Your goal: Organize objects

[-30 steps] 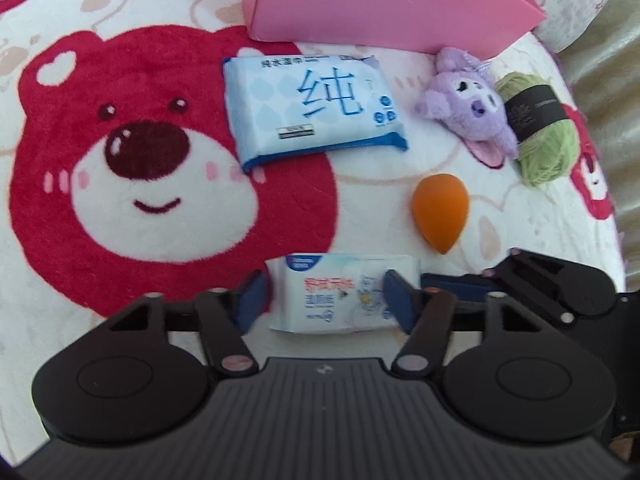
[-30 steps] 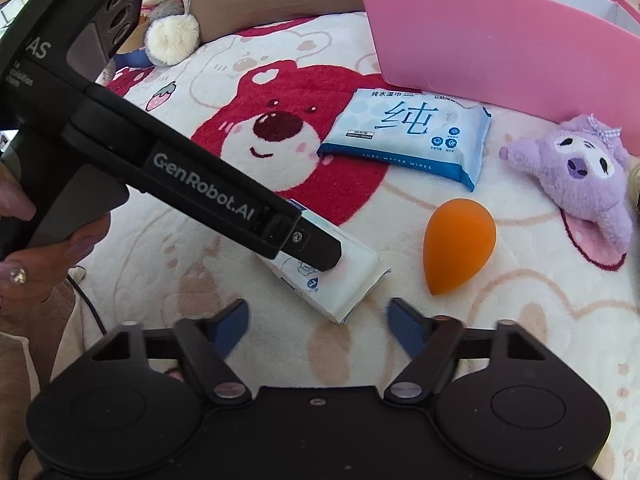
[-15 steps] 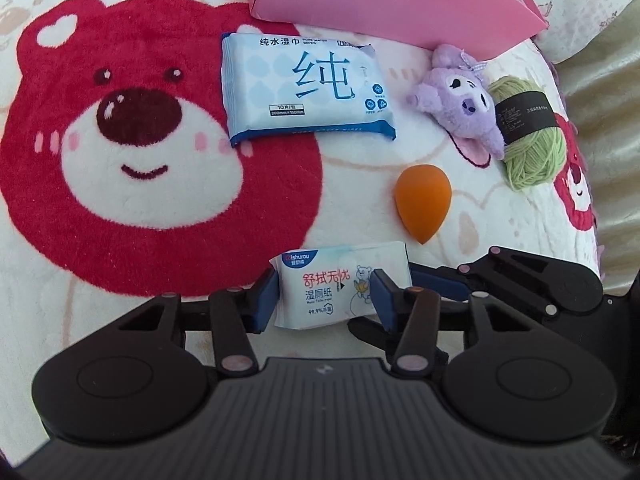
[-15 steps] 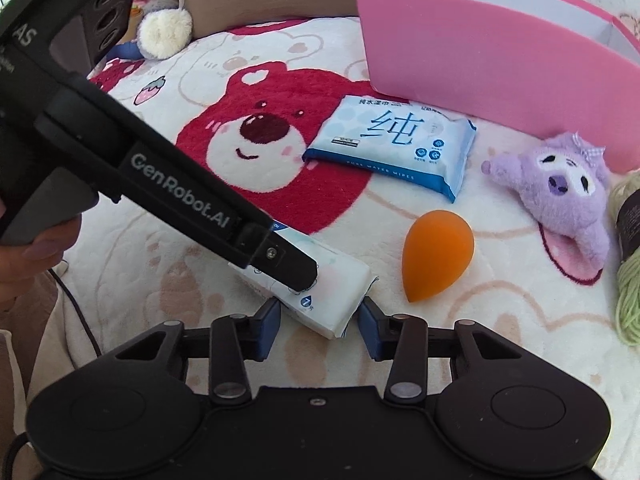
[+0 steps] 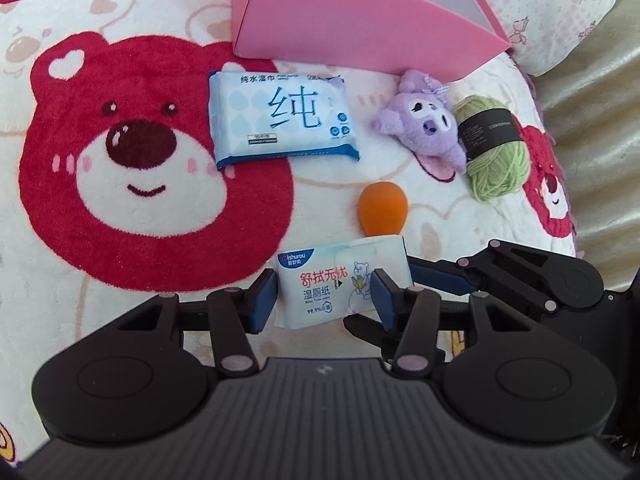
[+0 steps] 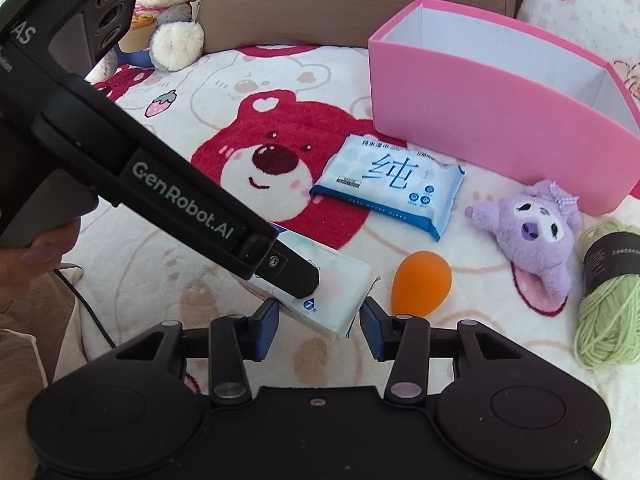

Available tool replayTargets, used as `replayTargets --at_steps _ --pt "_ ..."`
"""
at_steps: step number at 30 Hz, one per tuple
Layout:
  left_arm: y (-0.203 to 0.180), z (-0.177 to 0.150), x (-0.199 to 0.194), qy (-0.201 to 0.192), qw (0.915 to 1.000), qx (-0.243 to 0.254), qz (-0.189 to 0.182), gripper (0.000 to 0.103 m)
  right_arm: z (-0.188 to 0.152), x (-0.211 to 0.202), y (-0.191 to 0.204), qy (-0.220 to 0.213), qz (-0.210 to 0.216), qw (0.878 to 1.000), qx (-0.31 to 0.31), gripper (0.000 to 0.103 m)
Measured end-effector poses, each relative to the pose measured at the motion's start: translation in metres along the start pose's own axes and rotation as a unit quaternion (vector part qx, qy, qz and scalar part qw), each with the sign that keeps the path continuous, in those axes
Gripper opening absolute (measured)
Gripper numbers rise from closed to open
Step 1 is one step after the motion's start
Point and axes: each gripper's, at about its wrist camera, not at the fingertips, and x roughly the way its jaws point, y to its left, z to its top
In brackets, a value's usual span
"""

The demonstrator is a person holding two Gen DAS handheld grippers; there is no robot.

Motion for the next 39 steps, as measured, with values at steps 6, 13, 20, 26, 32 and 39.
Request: replayTargets --at_steps 6,13,20,26,32,39 --pt "-0.014 0.005 -0.015 -0.008 0.9999 0.010 -0.006 0.050 0.008 -0.019 0.003 -0.015 -0.018 1.000 -0.020 0.055" --pt "-0.025 0.014 -0.033 -0.030 0.9993 0.009 -0.019 0.050 0.018 -0.039 -0.003 -0.037 -0.030 0.999 -0.019 0.057" --pt "-0.043 0.025 -0.058 -0.037 0.9985 0.030 -0.027 0.050 0.031 -0.069 -0.004 -0.068 -0.039 0.996 -0.032 0.060" --pt "-0.060 0.033 -0.070 -0.053 0.9971 0.050 -0.025 0.050 0.040 -0.085 -0.011 -0.088 -0.047 0.995 -0.026 0.061" --pt "-0.070 0.044 -0.073 -0.055 0.9963 0.059 -0.030 0.049 0.050 -0.097 -0.024 -0.106 -0.048 0.993 0.009 0.061" --pt "-0.076 0.048 -0.074 -0.059 0.9961 0.057 -0.033 0.050 0.047 -0.099 -0.031 -0.118 -0.056 0.991 0.035 0.061"
